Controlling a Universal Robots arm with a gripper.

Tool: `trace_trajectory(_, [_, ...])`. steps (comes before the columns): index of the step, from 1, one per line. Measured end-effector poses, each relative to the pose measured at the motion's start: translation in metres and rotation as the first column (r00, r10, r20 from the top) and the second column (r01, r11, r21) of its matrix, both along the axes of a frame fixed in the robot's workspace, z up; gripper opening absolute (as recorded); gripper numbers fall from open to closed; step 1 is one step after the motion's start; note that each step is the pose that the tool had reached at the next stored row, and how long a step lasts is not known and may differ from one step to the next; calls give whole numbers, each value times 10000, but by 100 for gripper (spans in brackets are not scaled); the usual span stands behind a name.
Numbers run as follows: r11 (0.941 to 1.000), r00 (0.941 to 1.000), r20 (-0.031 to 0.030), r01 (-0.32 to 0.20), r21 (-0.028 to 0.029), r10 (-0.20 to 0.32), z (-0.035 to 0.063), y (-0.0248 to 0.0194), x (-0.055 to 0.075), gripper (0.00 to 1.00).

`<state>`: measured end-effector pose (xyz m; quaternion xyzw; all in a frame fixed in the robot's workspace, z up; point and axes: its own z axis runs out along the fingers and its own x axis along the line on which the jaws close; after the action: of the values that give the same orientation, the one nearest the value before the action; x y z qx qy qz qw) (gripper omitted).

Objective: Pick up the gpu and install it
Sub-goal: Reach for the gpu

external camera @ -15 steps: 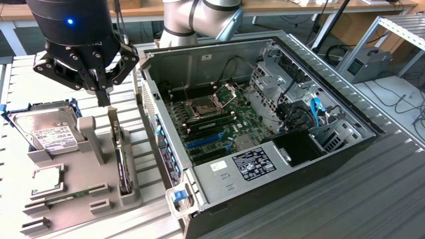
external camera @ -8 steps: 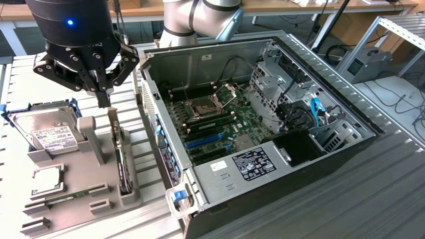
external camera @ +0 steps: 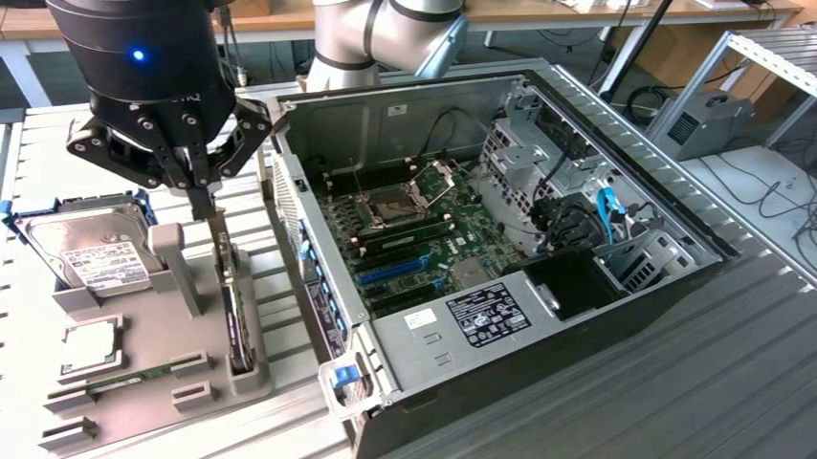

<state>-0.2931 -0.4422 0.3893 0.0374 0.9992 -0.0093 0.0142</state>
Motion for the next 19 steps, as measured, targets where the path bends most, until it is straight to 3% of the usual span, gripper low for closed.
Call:
trace_trajectory(2, [10000, 10000, 2, -1, -10, 1, -30, -4, 13, 11])
trace_trajectory(3, [10000, 10000, 0, 0, -13, 0, -52, -4, 111, 11])
trace_trajectory(5, [10000, 10000, 1, 1, -17, -1, -60, -3, 147, 11])
trace_trajectory(8, [10000, 10000, 0, 0, -20, 0, -85, -40, 151, 11])
trace_trajectory(19, [10000, 10000, 0, 0, -20, 0, -107, -99, 151, 11])
